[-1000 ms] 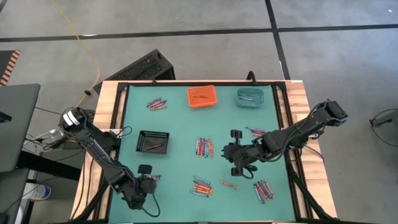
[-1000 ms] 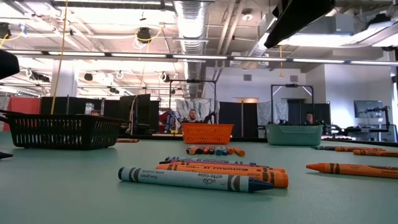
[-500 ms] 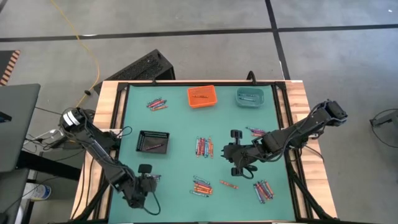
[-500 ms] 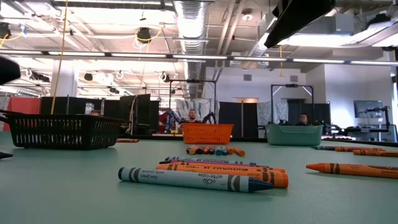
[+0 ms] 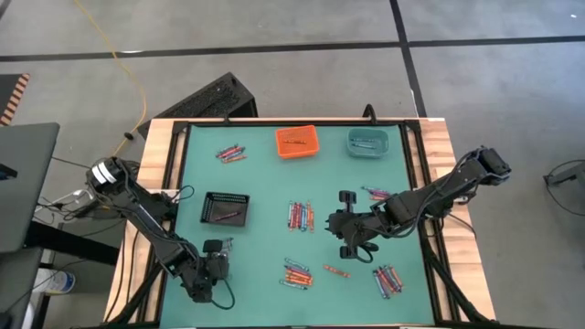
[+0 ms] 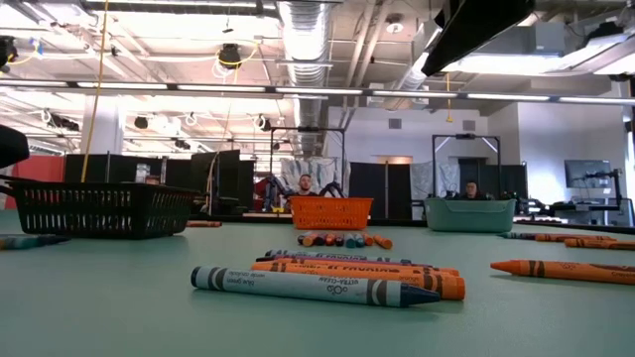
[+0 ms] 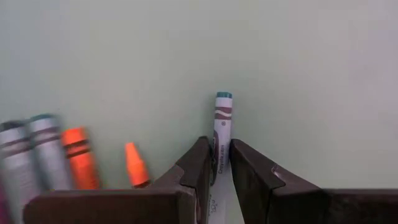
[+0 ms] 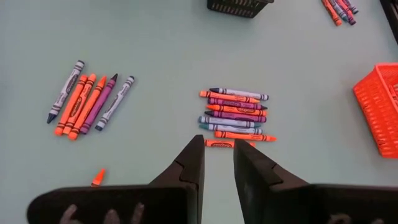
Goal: Sort crayons
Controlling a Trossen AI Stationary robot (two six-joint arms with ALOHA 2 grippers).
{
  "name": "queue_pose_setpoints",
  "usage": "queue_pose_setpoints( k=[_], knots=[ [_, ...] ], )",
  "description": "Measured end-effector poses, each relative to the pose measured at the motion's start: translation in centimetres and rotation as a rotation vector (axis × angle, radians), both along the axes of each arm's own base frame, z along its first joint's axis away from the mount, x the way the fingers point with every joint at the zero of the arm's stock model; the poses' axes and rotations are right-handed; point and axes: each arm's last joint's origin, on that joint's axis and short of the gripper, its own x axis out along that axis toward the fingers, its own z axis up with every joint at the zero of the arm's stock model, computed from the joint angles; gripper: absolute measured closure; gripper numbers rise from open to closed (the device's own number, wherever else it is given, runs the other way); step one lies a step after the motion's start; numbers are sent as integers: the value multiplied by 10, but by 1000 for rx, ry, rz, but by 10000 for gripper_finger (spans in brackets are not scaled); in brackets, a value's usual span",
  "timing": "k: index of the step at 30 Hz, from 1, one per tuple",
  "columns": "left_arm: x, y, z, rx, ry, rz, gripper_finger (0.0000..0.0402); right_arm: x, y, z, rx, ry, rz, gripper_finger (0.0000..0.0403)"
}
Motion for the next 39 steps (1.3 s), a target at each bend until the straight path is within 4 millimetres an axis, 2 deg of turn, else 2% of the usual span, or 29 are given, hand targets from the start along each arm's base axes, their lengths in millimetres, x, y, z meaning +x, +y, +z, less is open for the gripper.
queue_pose_setpoints(
  k=[8, 14, 22, 25, 30, 34, 39],
  knots=[
    [1, 1, 0, 23, -13, -30, 351, 0, 0, 0, -1, 0, 0, 324],
    [4, 4, 0, 17, -2, -21, 393, 0, 0, 0, -1, 0, 0, 324],
    [4, 5, 7, 38, -60, -57, 393, 0, 0, 0, -19, 4, 19, 323],
    [3, 11, 22, 86, -173, -75, 393, 2, -2, 1, -48, 1, 47, 324],
    [8, 16, 62, 209, -553, -79, 394, 19, -3, 1, -39, -101, 52, 324],
    [15, 21, 86, 341, -855, -15, 394, 50, 5, -18, -85, -177, 177, 324],
    [21, 38, 89, 291, -1106, 40, 394, 94, 19, -51, -111, -352, 388, 324]
  ],
)
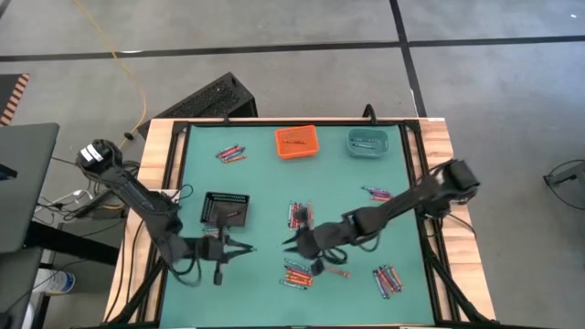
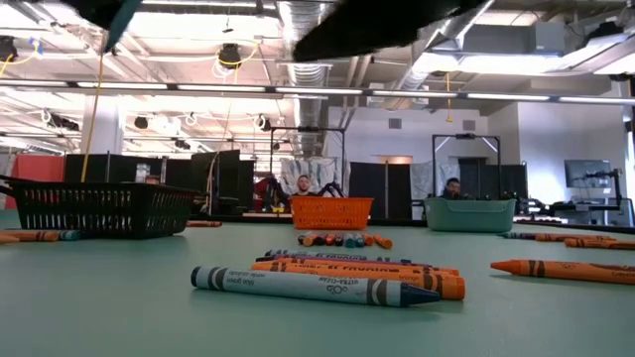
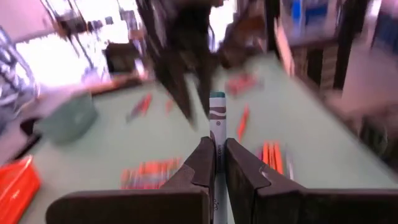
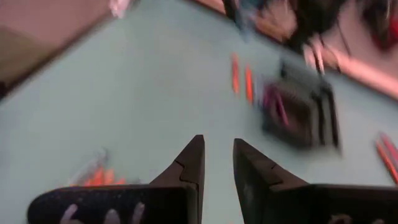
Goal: Sort crayons
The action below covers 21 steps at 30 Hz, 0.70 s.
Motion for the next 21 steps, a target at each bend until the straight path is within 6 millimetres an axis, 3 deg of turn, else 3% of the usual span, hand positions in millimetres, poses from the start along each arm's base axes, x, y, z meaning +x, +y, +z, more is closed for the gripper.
queue_pose_setpoints(
  k=[4, 9, 14, 21],
  knots=[
    [-1, 16, -2, -67, -152, -62, 394, 21, -1, -14, -10, -150, 39, 324],
    [-3, 25, -2, -83, -255, -146, 394, 29, -17, -9, 65, -201, 45, 315],
    [0, 29, -1, -81, -264, -154, 394, 34, -28, 5, 133, -329, 121, 276],
    [7, 40, 0, -79, -275, -101, 394, 36, -35, 6, 105, -346, 129, 207]
  ],
)
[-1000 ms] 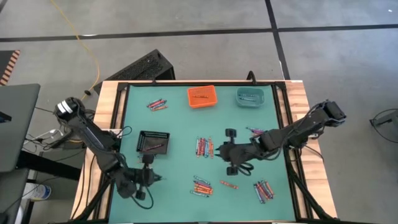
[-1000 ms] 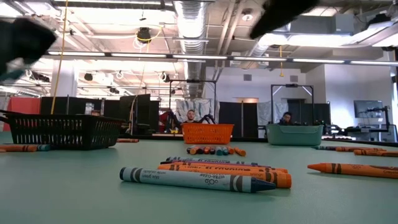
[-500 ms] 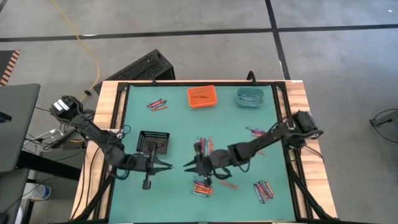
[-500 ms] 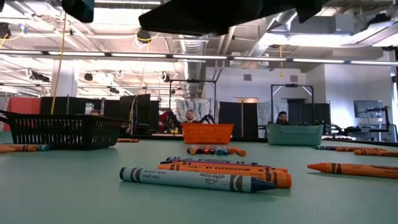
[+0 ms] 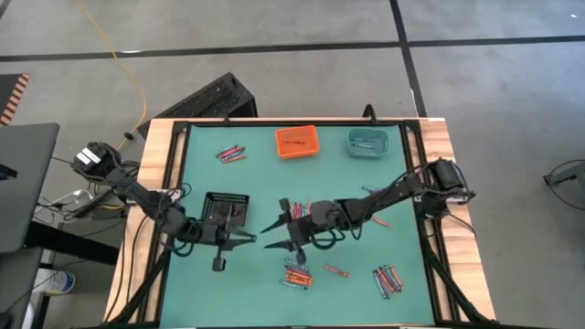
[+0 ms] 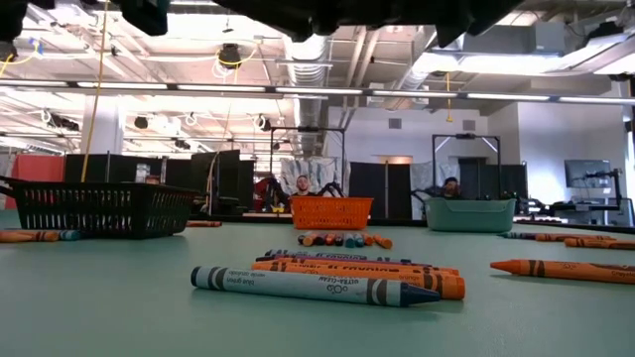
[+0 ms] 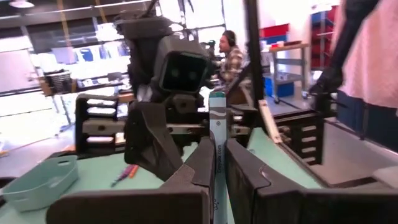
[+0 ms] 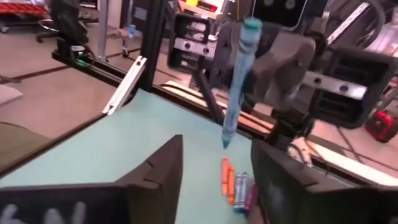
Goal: Sort crayons
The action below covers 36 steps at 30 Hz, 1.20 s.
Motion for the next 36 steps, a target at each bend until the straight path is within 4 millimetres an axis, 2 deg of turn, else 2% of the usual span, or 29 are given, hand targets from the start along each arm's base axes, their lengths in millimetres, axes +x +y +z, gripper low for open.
queue_pose_setpoints(
  k=[4, 9, 21, 29, 36],
  knots=[
    [5, 10, 2, -17, -20, 40, 394, 1, -5, 1, -7, -13, -12, 181],
    [10, 22, 5, -33, -47, 87, 394, 3, -12, 3, -5, -30, -36, 176],
    [14, 30, 6, -18, -59, 94, 394, 6, -31, 8, 45, -78, -133, 203],
    [16, 35, 7, -2, -67, 130, 394, 7, -33, 10, 73, -88, -136, 209],
    [18, 41, 7, -1, -67, 156, 394, 8, -39, 12, 80, -107, -151, 246]
  ],
)
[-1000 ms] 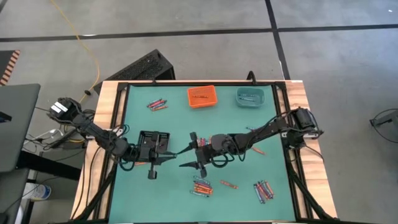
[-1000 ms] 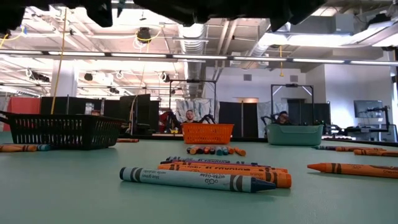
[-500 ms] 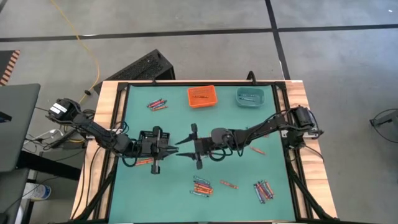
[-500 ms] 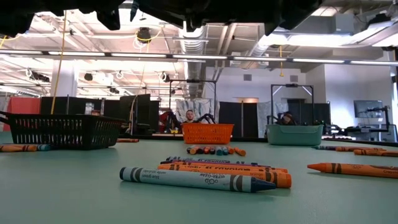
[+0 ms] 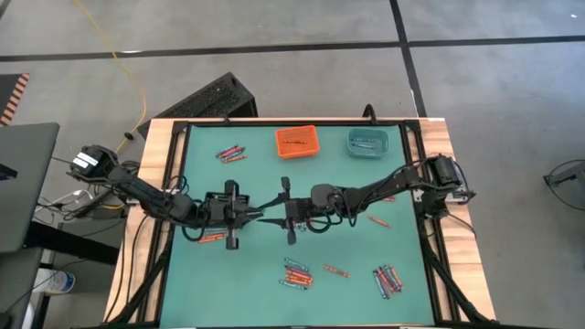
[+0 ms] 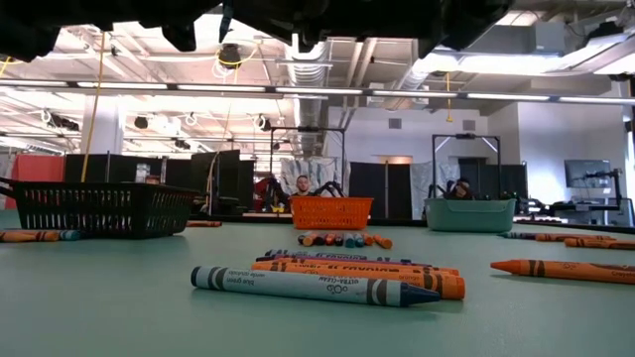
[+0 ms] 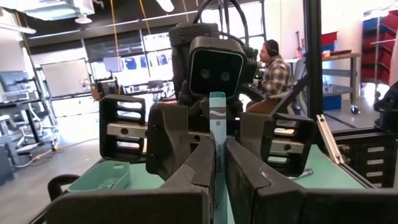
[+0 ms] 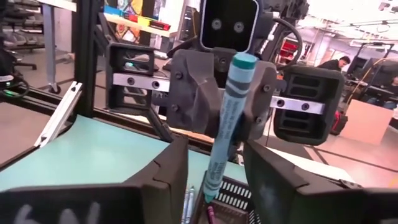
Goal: Sort crayons
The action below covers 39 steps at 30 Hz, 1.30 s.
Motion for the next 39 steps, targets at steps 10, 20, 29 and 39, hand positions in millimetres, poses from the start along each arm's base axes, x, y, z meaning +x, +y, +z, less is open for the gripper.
queue_pose_setpoints(
  k=[10, 20, 29, 39],
  knots=[
    [1, 0, -2, 6, 18, 3, 371, 1, -5, -2, 8, 23, -7, 379],
    [-8, -9, -9, 46, 158, 168, 313, -28, -25, 18, -97, 307, -165, 391],
    [-18, -12, -39, -50, 434, 208, 304, -94, -116, 28, -167, 805, -512, 393],
    [-21, -10, -52, -83, 534, 233, 303, -155, -234, -3, -80, 1202, -792, 394]
  ],
)
